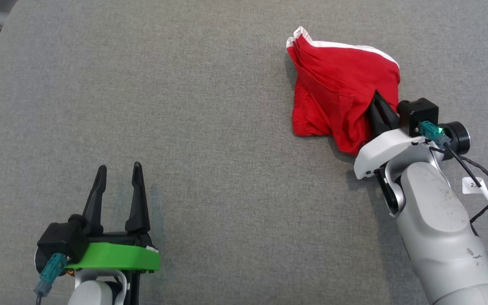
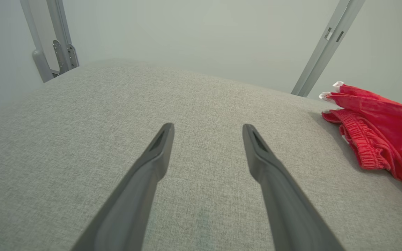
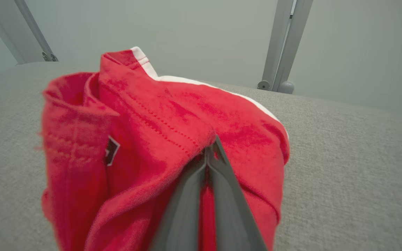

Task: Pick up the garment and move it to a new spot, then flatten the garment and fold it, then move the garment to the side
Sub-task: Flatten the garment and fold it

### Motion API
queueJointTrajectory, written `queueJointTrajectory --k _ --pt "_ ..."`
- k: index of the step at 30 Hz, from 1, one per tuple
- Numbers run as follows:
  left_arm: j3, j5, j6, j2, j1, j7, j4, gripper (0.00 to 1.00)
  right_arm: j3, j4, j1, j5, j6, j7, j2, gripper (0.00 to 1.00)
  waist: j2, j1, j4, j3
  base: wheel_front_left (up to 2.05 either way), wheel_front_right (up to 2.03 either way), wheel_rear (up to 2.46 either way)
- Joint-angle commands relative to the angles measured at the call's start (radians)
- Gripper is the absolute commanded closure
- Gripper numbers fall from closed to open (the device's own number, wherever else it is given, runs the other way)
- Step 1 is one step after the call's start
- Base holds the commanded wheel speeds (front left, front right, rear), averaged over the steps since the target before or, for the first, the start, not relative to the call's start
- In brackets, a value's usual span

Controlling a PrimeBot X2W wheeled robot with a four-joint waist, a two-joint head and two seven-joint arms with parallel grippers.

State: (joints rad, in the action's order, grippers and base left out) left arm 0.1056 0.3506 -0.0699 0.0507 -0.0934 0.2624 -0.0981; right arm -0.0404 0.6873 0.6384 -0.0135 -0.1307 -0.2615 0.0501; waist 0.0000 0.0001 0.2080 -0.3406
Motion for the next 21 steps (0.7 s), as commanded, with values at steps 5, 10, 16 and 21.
queueJointTrajectory --k 5,10,16,21 --pt "0.006 0.003 0.014 0.001 -0.002 0.003 -0.008 0.0 -0.087 -0.002 -0.031 0.042 0.0 -0.005 0.001 1.0 0.0 -0.0001 0.017 0.018 0.0 0.0 0.0" --pt "0.017 0.013 0.021 0.001 0.012 0.003 -0.012 0.0 -0.195 0.017 -0.048 0.081 0.0 -0.005 0.002 1.0 0.0 -0.0001 0.04 0.04 0.0 0.0 0.0" --pt "0.025 0.026 0.034 0.001 0.027 0.003 -0.008 0.0 -0.304 0.069 -0.05 0.139 0.0 -0.004 0.003 1.0 0.0 -0.0001 0.057 0.058 0.0 0.0 0.0" --pt "0.003 0.034 0.038 0.001 0.055 0.003 0.003 0.0 -0.362 0.052 -0.06 0.183 0.0 -0.004 0.003 1.0 0.0 -0.0001 0.029 0.101 0.0 0.0 0.0"
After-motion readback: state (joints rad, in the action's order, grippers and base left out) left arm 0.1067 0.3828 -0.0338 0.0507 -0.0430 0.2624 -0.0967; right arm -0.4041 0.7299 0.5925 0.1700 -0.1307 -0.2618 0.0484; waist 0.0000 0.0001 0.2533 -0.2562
